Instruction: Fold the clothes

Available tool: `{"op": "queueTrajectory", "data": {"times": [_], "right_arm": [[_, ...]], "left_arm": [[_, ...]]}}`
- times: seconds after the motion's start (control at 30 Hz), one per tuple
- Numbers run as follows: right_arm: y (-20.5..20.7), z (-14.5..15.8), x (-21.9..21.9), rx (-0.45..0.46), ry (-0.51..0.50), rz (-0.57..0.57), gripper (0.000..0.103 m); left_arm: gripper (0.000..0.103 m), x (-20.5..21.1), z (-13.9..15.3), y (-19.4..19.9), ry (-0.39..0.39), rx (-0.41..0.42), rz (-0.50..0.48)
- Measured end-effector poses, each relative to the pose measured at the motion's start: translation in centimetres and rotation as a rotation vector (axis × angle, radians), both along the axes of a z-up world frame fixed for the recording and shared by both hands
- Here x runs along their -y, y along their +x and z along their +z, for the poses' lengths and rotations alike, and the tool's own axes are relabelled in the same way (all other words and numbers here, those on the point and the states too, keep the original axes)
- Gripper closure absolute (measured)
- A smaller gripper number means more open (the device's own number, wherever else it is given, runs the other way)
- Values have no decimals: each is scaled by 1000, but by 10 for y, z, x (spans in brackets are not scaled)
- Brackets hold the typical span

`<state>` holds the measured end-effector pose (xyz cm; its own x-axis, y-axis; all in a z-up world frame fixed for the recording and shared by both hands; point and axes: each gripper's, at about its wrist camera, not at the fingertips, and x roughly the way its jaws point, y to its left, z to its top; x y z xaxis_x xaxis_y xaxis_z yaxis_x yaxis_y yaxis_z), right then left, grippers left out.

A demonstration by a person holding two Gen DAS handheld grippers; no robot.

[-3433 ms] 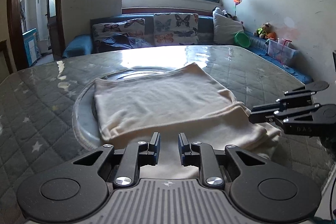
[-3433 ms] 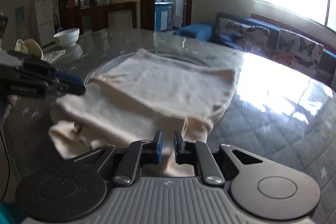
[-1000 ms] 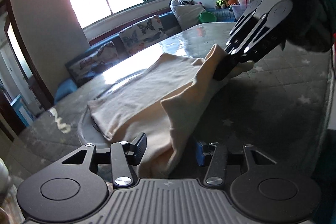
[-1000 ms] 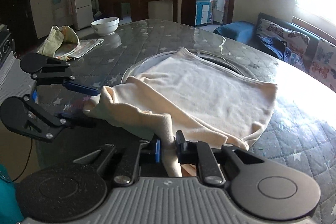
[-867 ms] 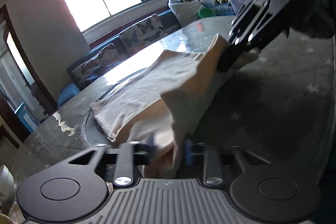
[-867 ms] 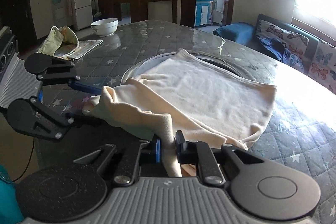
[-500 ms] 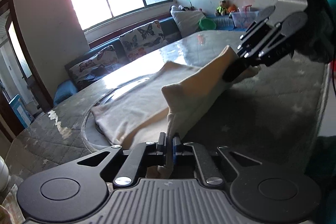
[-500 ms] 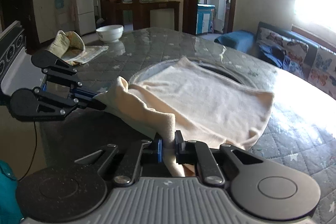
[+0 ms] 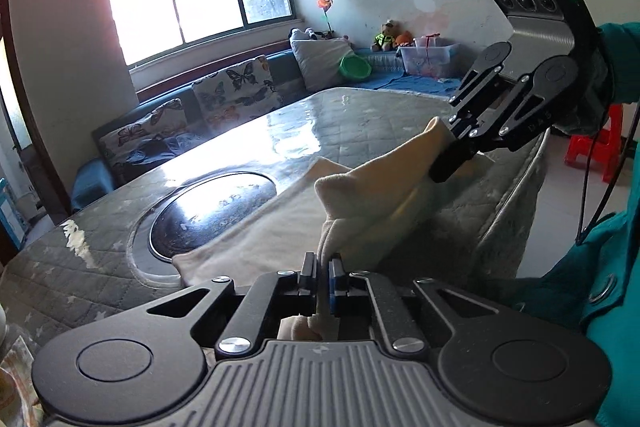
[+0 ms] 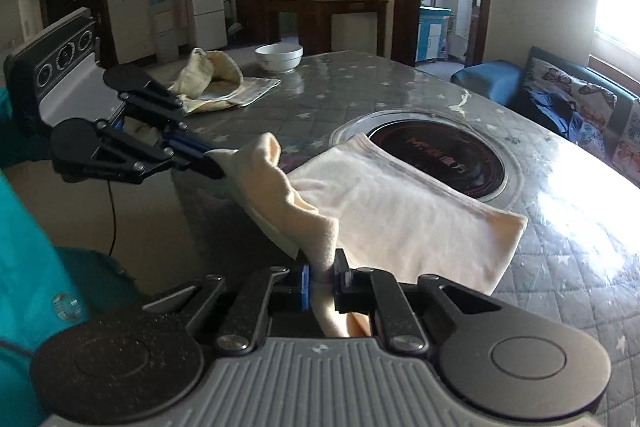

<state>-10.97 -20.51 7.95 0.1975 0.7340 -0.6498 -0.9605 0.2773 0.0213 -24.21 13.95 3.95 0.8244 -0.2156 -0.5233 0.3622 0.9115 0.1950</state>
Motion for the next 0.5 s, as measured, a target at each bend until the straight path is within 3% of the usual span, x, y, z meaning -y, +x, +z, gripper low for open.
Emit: {"op": "queueTrajectory", "data": {"times": [0.17,0.5], "right_arm": [[18,6,-4,8,20,-32,94],[111,-2,-59,25,-2,-100,94]], "left_arm": [[97,-8,2,22,-7,18,16],[97,-48,-18,134,3,7,133]]}}
